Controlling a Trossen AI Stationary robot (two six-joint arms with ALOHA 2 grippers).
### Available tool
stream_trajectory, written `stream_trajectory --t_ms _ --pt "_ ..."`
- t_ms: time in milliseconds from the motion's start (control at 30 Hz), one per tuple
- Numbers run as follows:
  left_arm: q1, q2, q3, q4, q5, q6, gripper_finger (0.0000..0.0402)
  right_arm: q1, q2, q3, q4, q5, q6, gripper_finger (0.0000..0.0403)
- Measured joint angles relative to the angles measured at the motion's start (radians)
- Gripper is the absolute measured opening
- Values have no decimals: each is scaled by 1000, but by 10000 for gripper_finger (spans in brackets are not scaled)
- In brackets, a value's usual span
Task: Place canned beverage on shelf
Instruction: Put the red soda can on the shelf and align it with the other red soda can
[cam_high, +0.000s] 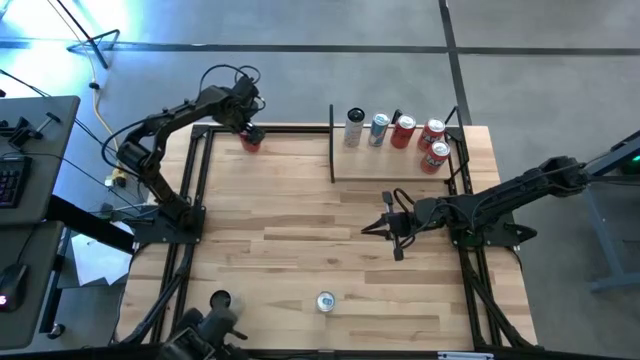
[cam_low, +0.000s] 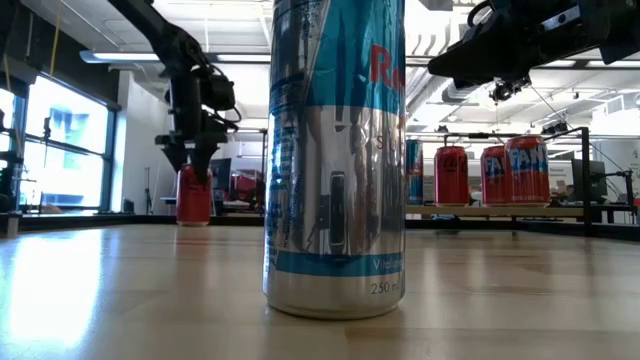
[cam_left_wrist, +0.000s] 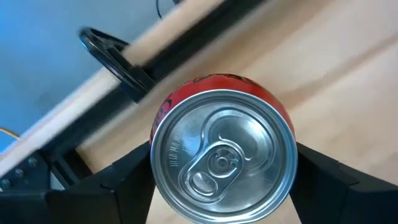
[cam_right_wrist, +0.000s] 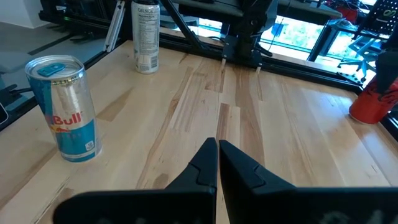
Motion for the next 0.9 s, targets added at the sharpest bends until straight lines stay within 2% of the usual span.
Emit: stream_trajectory --t_ms 267,367,567,733,900 --pt "-115 -80 -5 -115 3 -25 279 0 0 0 -16 0 19 0" --pt "-205 -120 -6 -175 3 -64 279 1 -2 0 -35 0 35 0" --pt "-419 -180 -5 -182 5 -135 279 43 -2 0 -48 21 64 0" --pt "-598 -184 -5 -152 -9 -248 279 122 -2 0 -81 126 68 0" --pt "-756 -184 -5 4 -16 -343 279 195 -2 0 -110 248 79 0"
